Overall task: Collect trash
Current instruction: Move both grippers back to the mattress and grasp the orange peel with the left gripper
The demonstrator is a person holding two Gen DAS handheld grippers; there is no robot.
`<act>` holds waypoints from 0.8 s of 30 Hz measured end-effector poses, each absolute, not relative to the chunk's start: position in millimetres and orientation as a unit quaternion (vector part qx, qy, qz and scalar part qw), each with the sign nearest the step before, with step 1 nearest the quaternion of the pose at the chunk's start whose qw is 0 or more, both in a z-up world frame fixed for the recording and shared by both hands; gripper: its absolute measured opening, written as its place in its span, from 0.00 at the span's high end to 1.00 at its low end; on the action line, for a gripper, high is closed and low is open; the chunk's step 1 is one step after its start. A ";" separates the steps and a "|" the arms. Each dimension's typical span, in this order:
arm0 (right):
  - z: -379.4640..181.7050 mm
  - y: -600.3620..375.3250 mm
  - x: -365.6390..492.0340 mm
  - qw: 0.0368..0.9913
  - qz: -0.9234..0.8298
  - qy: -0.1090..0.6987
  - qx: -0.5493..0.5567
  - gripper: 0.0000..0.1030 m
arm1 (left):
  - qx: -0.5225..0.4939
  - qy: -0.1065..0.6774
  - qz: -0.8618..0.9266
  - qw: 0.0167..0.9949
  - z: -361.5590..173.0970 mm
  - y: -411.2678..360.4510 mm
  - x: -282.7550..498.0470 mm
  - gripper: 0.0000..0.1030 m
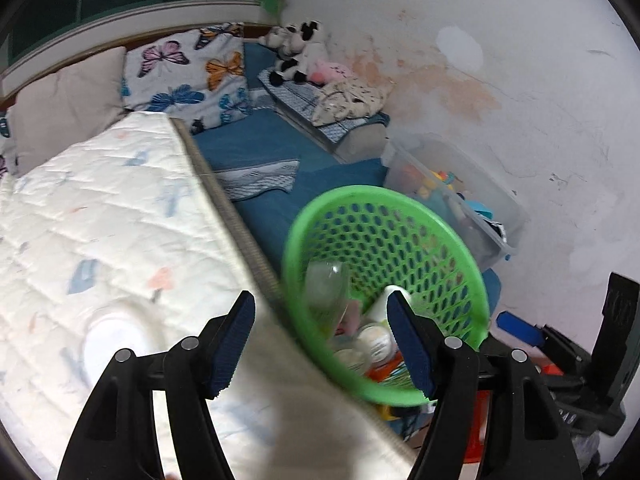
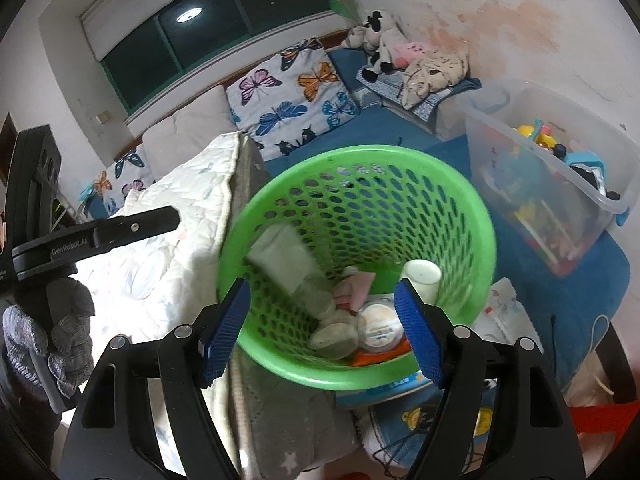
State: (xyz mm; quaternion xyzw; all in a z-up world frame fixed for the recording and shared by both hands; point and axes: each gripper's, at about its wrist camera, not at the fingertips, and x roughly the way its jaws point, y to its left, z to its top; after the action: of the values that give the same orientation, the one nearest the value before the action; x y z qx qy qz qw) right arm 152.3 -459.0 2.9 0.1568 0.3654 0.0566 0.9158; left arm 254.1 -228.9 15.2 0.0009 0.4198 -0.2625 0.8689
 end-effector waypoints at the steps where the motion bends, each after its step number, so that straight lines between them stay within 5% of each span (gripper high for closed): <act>1: 4.2 -453.7 152.3 0.916 0.061 0.365 0.154 0.28 | 0.002 0.418 -0.256 0.871 16.6 -217.6 250.5 0.36; 24: 16.8 -371.8 154.2 0.915 0.126 0.362 0.124 0.23 | 0.019 0.447 -0.216 0.868 -29.0 -94.1 168.2 0.36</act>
State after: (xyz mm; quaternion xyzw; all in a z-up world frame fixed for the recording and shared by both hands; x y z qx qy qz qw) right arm 154.2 -371.8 16.8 0.1242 0.3618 0.1258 0.9153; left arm 168.2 -94.1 -29.0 0.0189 0.4472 -0.2158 0.8678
